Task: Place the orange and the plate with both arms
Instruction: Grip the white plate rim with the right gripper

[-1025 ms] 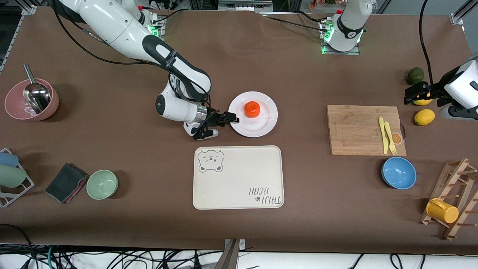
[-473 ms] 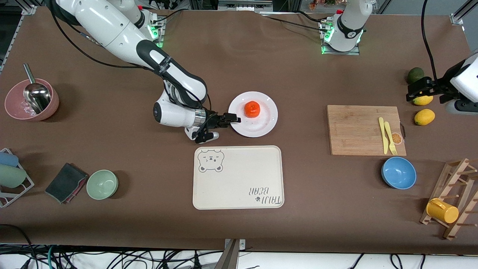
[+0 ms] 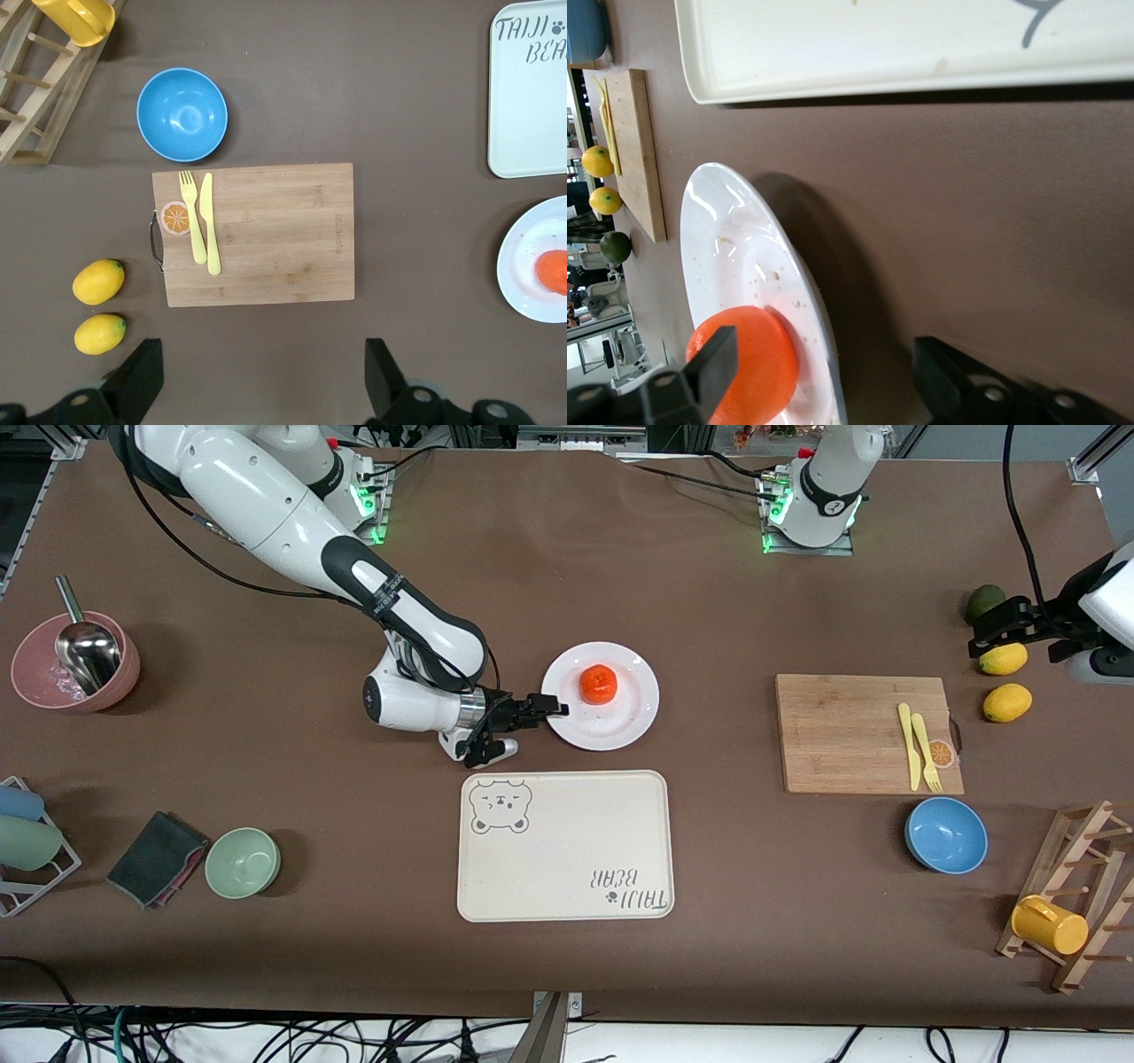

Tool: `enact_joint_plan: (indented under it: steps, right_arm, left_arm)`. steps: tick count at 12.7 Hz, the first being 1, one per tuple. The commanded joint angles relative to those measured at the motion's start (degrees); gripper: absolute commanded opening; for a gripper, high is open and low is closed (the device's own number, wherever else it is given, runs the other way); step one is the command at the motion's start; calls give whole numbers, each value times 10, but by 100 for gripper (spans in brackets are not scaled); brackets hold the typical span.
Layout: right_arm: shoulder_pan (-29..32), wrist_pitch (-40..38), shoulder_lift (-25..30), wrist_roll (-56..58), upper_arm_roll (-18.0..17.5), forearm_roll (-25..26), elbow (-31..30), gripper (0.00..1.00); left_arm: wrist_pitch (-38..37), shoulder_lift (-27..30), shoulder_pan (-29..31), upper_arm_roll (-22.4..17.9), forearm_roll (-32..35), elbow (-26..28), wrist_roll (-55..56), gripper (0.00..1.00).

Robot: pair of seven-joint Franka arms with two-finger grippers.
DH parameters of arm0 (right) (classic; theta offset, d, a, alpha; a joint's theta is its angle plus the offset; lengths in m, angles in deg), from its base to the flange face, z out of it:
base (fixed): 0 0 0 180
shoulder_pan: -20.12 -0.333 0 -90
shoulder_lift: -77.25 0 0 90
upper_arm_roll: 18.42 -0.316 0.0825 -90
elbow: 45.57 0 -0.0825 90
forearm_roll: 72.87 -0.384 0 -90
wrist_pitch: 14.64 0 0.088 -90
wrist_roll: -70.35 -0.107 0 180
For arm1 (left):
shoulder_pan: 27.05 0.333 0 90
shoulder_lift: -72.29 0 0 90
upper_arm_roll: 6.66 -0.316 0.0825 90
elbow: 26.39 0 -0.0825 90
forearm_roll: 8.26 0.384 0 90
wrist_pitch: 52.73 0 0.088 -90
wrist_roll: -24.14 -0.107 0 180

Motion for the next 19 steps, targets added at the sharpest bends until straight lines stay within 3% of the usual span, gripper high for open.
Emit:
enact_joint_plan:
  steps: [1,3,9,13,19]
  right_arm:
    - [9,-11,-12,38,-11,-16,6,50]
    - [9,-15,-12,38,-11,-17,6,30]
    - [8,-24,-14,38,-11,-18,6,10]
    - [8,-25,-13,38,-11,-18,6,1]
    - [12,-34,3,61,-11,-16,18,0]
  left_arm:
    - [4,16,2,-2,-20,15,1,100]
    - [3,15,2,-2,-20,16,1,100]
    - [9,11,5,-4,-20,8,1,100]
    - [16,7,5,-4,-20,9,1,100]
    - [20,7,-2,-1,-19,-1,-7,100]
